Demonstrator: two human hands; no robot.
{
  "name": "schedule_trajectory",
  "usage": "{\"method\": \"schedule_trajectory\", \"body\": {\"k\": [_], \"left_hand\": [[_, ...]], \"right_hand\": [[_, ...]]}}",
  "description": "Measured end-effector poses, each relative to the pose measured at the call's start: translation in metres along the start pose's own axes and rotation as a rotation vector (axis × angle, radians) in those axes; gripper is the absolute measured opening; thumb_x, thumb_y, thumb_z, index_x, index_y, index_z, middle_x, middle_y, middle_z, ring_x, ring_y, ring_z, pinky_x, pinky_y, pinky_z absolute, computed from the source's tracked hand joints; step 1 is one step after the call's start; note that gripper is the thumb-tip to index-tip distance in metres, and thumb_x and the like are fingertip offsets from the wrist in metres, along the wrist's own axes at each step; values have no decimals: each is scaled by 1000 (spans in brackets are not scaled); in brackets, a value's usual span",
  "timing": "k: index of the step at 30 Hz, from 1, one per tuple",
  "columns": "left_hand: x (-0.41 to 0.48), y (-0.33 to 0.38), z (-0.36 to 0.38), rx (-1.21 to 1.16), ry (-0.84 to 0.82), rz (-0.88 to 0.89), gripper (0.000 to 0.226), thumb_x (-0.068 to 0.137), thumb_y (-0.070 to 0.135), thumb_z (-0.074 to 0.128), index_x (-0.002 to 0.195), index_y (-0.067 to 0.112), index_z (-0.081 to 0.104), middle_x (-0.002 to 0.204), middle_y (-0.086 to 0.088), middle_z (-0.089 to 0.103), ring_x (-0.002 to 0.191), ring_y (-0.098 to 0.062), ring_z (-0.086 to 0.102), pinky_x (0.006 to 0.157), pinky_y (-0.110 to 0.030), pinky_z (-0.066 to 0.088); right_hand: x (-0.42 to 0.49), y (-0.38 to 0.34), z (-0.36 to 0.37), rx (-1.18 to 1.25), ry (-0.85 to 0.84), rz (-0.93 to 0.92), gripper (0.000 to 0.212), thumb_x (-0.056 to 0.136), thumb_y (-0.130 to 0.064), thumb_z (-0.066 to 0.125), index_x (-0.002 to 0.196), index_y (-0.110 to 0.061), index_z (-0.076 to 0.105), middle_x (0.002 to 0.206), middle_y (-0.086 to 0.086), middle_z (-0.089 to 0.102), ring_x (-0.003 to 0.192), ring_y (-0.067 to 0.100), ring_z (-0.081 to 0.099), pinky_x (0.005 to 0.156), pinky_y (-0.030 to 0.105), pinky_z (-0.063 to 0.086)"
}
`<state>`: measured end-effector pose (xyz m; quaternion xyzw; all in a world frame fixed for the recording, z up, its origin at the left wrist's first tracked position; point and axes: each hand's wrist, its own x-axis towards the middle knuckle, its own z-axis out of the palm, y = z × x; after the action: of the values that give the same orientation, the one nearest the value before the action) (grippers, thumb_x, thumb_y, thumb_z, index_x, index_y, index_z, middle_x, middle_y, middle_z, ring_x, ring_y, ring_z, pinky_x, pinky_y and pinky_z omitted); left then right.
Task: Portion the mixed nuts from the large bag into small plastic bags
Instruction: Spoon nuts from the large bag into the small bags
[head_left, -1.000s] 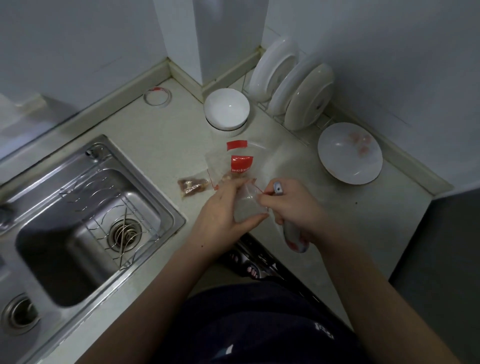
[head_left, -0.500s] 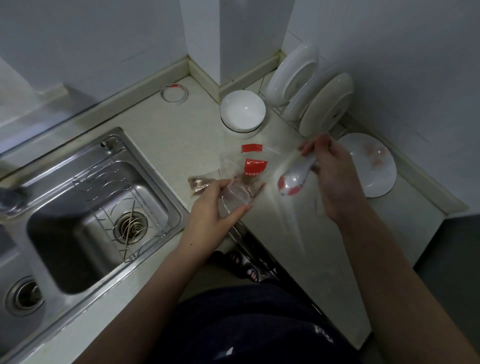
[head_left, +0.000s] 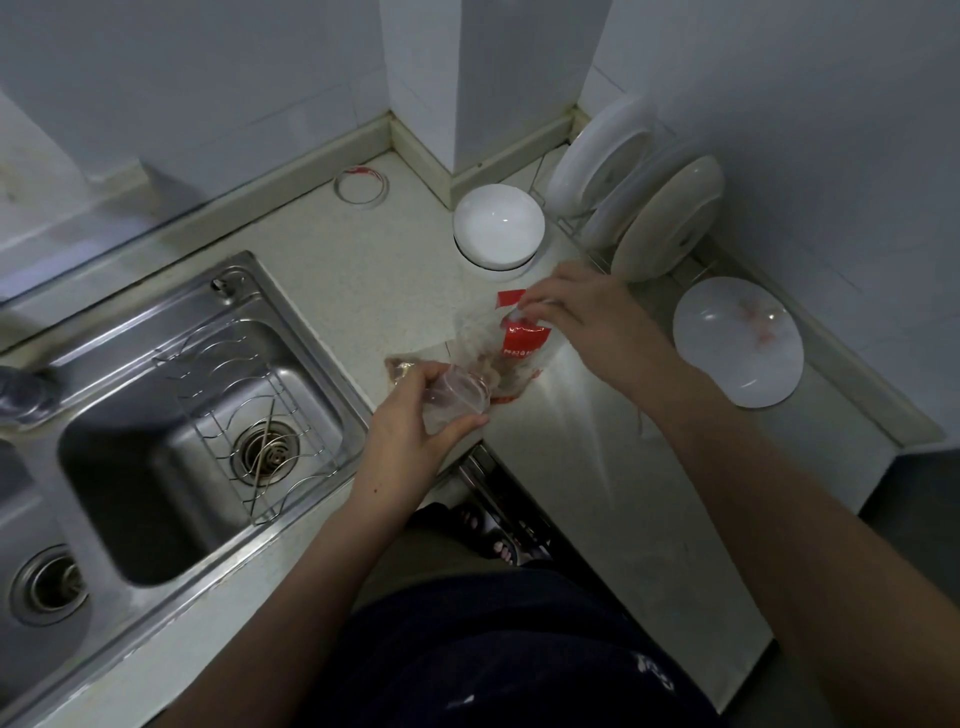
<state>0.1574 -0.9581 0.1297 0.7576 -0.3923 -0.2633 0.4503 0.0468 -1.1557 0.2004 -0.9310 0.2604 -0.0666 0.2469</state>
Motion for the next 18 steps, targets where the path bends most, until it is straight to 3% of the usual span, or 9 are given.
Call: {"method": "schedule_trajectory", "body": {"k": [4, 8, 10, 14, 18], "left_hand": [[-1, -4, 1, 29, -1, -36, 59, 73, 47, 75, 123, 23, 55, 115, 13, 62, 103, -2, 59, 86, -14, 45], [-3, -8, 1, 65, 2, -46, 63, 75, 42, 78, 129, 19, 54, 120, 8, 64, 103, -5, 59, 88, -21, 46], [-3, -9, 2, 84, 3, -44, 62, 76, 41, 78, 129, 20, 55, 120, 8, 64, 102, -5, 60, 86, -21, 46], [-4, -11, 2, 86, 13, -49, 63, 75, 40, 80, 129, 19, 56, 118, 8, 65, 101, -5, 61, 85, -21, 46], [-6, -14, 1, 66, 19, -64, 62, 75, 40, 80, 129, 20, 56, 116, 10, 64, 100, -4, 61, 87, -24, 49]], "right_hand": [[15, -2, 3, -279, -245, 2, 30, 99, -26, 48, 120, -13, 64, 111, 8, 63, 101, 24, 59, 87, 32, 44], [32, -4, 5, -373, -398, 54, 32, 97, -23, 47, 120, -11, 64, 119, 14, 60, 106, 29, 58, 89, 37, 44], [40, -5, 11, -437, -489, 18, 29, 95, -19, 47, 113, -6, 65, 112, 15, 59, 99, 31, 57, 80, 36, 43], [49, -4, 27, -579, -475, -100, 15, 89, -14, 51, 83, -4, 61, 81, 8, 48, 80, 31, 58, 58, 28, 30], [47, 6, 42, -598, -433, -132, 11, 83, -15, 56, 74, -11, 53, 78, 7, 49, 72, 27, 53, 60, 29, 34]]}}
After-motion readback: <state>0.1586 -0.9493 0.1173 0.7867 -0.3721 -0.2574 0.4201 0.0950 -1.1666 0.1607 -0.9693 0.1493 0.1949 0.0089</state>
